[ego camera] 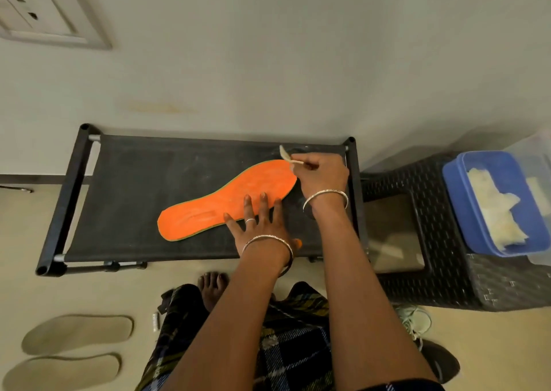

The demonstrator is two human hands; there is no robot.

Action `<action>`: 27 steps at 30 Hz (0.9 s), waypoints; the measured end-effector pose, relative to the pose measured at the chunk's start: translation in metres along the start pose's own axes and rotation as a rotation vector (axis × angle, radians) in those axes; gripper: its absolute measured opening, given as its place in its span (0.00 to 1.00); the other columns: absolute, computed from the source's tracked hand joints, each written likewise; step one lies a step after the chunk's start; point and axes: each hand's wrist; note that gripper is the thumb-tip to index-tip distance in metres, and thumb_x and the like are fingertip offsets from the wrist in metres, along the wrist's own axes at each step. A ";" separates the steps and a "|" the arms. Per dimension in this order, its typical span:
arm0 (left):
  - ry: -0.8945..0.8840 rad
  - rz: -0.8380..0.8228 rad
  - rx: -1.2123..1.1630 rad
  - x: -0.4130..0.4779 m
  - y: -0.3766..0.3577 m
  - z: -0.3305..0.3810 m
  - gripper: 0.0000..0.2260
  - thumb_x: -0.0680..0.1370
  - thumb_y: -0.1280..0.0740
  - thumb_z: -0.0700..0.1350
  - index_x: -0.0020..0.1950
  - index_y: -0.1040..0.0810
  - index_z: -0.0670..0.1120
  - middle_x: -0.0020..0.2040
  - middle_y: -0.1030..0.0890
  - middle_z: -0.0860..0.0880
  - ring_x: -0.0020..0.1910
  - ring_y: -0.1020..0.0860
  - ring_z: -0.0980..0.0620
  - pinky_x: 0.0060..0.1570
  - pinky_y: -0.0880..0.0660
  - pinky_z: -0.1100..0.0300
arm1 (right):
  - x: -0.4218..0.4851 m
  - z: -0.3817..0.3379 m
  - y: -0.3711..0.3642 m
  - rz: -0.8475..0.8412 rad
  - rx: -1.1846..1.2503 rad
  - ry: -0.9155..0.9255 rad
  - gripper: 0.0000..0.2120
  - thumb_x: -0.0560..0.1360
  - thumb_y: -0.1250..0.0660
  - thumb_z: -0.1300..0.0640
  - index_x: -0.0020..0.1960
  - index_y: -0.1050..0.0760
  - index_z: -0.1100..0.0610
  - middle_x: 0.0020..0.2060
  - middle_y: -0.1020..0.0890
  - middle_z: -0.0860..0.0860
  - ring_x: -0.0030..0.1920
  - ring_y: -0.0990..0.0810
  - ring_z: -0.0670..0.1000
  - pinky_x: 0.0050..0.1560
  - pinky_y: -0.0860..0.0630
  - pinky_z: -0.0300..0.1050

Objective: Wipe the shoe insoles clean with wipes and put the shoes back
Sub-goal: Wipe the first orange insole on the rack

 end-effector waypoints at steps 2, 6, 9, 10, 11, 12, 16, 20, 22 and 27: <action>-0.008 -0.042 -0.008 0.003 0.000 -0.002 0.40 0.79 0.44 0.65 0.77 0.69 0.55 0.76 0.71 0.50 0.74 0.71 0.41 0.69 0.63 0.29 | 0.007 0.004 -0.008 -0.090 -0.150 0.021 0.10 0.72 0.26 0.64 0.51 0.14 0.54 0.46 0.13 0.51 0.47 0.17 0.49 0.54 0.21 0.41; -0.030 -0.094 -0.009 0.008 0.000 -0.007 0.40 0.79 0.44 0.65 0.77 0.69 0.57 0.76 0.73 0.51 0.74 0.71 0.42 0.69 0.62 0.29 | 0.019 0.015 -0.021 -0.296 -0.508 0.004 0.10 0.72 0.27 0.62 0.52 0.14 0.55 0.51 0.14 0.55 0.55 0.18 0.57 0.60 0.21 0.51; -0.039 -0.118 -0.014 0.009 0.002 -0.007 0.40 0.79 0.44 0.65 0.77 0.69 0.57 0.76 0.73 0.51 0.74 0.71 0.42 0.70 0.61 0.29 | 0.024 0.017 -0.018 -0.397 -0.582 -0.040 0.09 0.70 0.24 0.60 0.50 0.14 0.56 0.48 0.14 0.55 0.52 0.17 0.56 0.58 0.20 0.51; -0.039 -0.123 -0.016 0.009 0.003 -0.008 0.40 0.79 0.43 0.65 0.77 0.69 0.57 0.76 0.72 0.51 0.75 0.71 0.42 0.70 0.61 0.30 | 0.024 0.018 -0.016 -0.443 -0.584 -0.056 0.09 0.69 0.23 0.60 0.49 0.14 0.56 0.47 0.14 0.54 0.51 0.17 0.55 0.57 0.20 0.51; -0.038 -0.126 -0.018 0.009 0.003 -0.008 0.39 0.79 0.43 0.65 0.77 0.69 0.58 0.76 0.72 0.52 0.75 0.71 0.42 0.70 0.61 0.30 | 0.023 0.019 -0.015 -0.478 -0.578 -0.066 0.09 0.68 0.22 0.59 0.48 0.13 0.56 0.46 0.14 0.53 0.50 0.17 0.54 0.56 0.20 0.51; -0.038 -0.130 -0.017 0.009 0.004 -0.008 0.39 0.79 0.43 0.65 0.77 0.69 0.58 0.76 0.72 0.52 0.75 0.70 0.42 0.70 0.61 0.30 | 0.023 0.020 -0.014 -0.484 -0.563 -0.059 0.09 0.67 0.21 0.59 0.47 0.13 0.55 0.46 0.14 0.53 0.49 0.17 0.54 0.56 0.19 0.51; -0.045 -0.129 -0.022 0.009 0.005 -0.009 0.39 0.79 0.44 0.65 0.77 0.68 0.57 0.76 0.72 0.52 0.75 0.69 0.42 0.70 0.60 0.30 | 0.026 0.025 -0.014 -0.325 -0.571 0.035 0.08 0.71 0.25 0.60 0.51 0.14 0.54 0.47 0.14 0.54 0.51 0.17 0.56 0.55 0.20 0.50; -0.051 -0.135 -0.034 0.009 0.006 -0.011 0.39 0.79 0.43 0.65 0.77 0.67 0.57 0.76 0.71 0.52 0.75 0.69 0.42 0.70 0.60 0.30 | 0.030 0.024 -0.009 -0.241 -0.547 0.007 0.08 0.72 0.25 0.58 0.51 0.14 0.54 0.47 0.14 0.54 0.51 0.17 0.56 0.55 0.20 0.50; -0.046 -0.147 -0.026 0.010 0.008 -0.011 0.39 0.79 0.43 0.65 0.77 0.67 0.58 0.76 0.71 0.52 0.75 0.70 0.42 0.70 0.60 0.30 | 0.030 0.022 -0.010 -0.390 -0.554 -0.054 0.09 0.68 0.22 0.59 0.49 0.13 0.55 0.46 0.14 0.54 0.49 0.17 0.55 0.55 0.19 0.50; -0.047 -0.159 0.006 0.010 0.008 -0.010 0.39 0.79 0.44 0.66 0.77 0.68 0.57 0.76 0.73 0.52 0.75 0.70 0.42 0.70 0.61 0.30 | 0.033 0.025 -0.015 -0.290 -0.541 -0.055 0.09 0.69 0.23 0.58 0.49 0.13 0.53 0.46 0.14 0.54 0.50 0.16 0.56 0.55 0.19 0.51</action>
Point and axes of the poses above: each hand's wrist, its own x-axis towards the middle knuckle, its own y-axis out of the back of the hand, z = x × y
